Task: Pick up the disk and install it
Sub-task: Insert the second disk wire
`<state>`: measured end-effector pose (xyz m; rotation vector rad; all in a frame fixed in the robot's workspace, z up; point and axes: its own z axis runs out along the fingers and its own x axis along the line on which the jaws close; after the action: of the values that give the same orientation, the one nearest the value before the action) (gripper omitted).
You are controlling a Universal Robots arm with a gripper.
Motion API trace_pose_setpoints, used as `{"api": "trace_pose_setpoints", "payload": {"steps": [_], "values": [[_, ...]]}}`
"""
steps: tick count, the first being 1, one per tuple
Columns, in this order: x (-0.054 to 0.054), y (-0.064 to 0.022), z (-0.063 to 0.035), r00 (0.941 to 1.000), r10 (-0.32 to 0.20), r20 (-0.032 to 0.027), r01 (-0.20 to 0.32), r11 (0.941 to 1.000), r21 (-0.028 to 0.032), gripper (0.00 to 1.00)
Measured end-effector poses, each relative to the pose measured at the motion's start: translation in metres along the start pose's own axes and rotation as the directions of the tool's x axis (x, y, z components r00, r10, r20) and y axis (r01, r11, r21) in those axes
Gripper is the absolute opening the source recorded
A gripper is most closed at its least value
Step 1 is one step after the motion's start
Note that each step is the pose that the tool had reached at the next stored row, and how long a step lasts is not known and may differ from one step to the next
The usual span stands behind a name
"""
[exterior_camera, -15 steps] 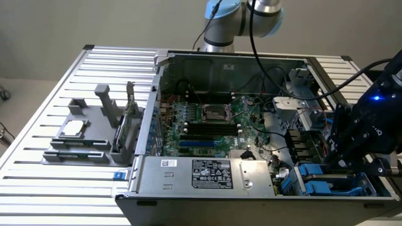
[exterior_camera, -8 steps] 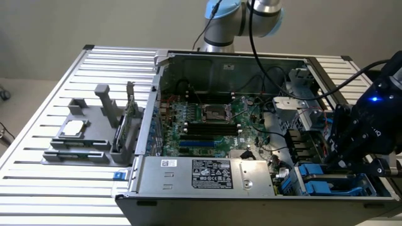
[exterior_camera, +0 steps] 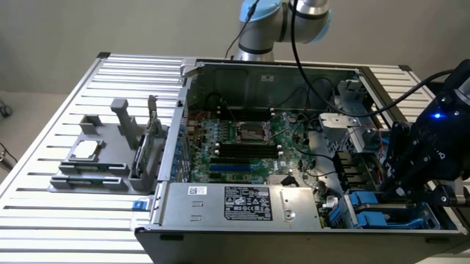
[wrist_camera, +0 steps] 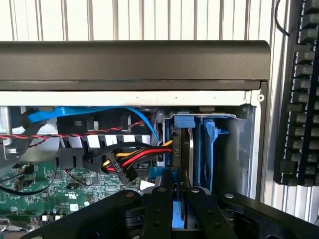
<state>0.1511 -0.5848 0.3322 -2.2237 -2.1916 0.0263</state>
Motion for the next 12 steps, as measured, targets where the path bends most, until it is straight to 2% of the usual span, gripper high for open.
{"api": "trace_pose_setpoints", "payload": {"steps": [2,3,4,5,7,8,12], "values": [[0.0,0.0002,0.0001,1.0,0.0,-0.0001,0.0,1.0,-0.0007,0.16],[0.0,0.0003,0.0005,1.0,-0.001,-0.0015,0.001,1.0,-0.0004,0.24],[0.0,0.0001,-0.0001,1.0,0.0,-0.0026,0.0,1.0,0.0001,0.24],[0.0,-0.0003,-0.0043,1.0,0.0,-0.0011,0.0,1.0,0.0001,0.3],[0.0,-0.0006,-0.0137,1.0,0.0,-0.0005,0.0,1.0,0.0001,0.3],[0.0,-0.0009,-0.0184,1.0,0.0,0.0001,0.0,1.0,0.0001,0.37],[0.0,-0.0037,-0.0325,1.0,0.0,0.0005,0.0,1.0,0.0001,0.37]]}}
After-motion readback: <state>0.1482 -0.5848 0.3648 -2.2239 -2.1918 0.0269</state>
